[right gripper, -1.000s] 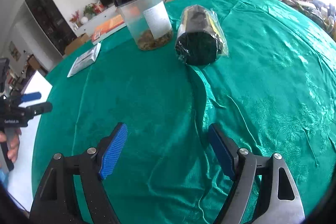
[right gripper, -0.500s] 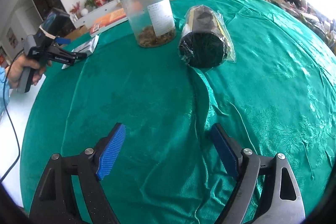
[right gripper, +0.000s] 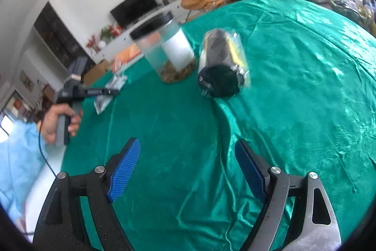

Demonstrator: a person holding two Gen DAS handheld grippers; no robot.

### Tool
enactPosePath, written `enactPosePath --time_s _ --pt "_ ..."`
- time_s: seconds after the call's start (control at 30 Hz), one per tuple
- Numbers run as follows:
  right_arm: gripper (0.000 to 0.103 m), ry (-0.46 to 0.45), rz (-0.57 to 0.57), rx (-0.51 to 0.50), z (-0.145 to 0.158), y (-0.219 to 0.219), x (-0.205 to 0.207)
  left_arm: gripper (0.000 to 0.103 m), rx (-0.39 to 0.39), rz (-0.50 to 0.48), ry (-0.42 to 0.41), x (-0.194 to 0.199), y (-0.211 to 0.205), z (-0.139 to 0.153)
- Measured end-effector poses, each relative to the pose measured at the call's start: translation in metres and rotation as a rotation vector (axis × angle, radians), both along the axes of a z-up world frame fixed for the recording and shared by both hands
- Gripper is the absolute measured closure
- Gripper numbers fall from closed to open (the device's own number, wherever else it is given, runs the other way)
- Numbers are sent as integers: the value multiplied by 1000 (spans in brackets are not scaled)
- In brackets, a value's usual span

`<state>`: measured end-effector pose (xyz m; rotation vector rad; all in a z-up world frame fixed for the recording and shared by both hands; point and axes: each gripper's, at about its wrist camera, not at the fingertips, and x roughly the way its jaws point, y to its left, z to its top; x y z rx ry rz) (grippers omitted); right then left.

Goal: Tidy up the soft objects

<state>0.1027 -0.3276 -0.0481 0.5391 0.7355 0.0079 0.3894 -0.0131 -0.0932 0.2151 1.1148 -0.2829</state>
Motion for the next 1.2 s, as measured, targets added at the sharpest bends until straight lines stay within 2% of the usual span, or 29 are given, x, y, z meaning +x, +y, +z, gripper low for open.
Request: enactPosePath --time_s 0.03,0.1,0.2,0.23,0.27,0.3,0.33,0.4,0.5,0.6,0.67,0.73,0.8,0.9,1.03,1.1,1.17,1.2 --pt "17 23 -40 12 5 -12 13 30 -12 15 9 -8 -2 0" --pt "17 83 -43 8 13 -28 53 30 -54 51 25 -27 0 0" --pt "17 204 72 -100 7 -28 120 30 -144 92 57 -53 8 8" --pt "21 264 127 -119 -3 -26 139 30 -164 101 61 -61 11 11" --pt "29 312 183 -87 -14 -26 152 30 -182 108 61 -66 12 16" --pt "39 319 217 -6 -21 -30 159 30 -200 111 57 -71 11 21" --pt "45 325 200 5 -20 -34 162 30 -217 112 50 -76 15 28" --pt "46 318 140 -57 -7 -41 162 30 -240 110 23 -85 21 48" --pt "46 238 76 -69 29 -53 151 30 -304 120 -27 -105 44 88" --pt "46 160 106 -197 79 -32 132 30 -361 141 -95 -135 81 133" --pt "46 118 178 -225 110 -1 120 30 -379 177 -143 -166 117 159" --pt "46 68 282 -214 137 45 103 30 -360 237 -181 -201 156 174" --pt "46 19 414 -163 156 102 84 30 -317 322 -206 -239 197 178" --pt "46 -29 622 -64 170 198 55 30 -246 456 -193 -293 256 168" --pt "46 -11 871 40 164 321 14 30 -138 605 -182 -356 312 147" --pt "45 16 970 70 152 375 -5 25 -87 669 -186 -380 327 137" --pt "40 46 1036 78 136 420 -19 14 -78 721 -200 -397 340 130" --pt "38 64 1065 69 127 440 -23 12 -69 748 -211 -404 344 128"
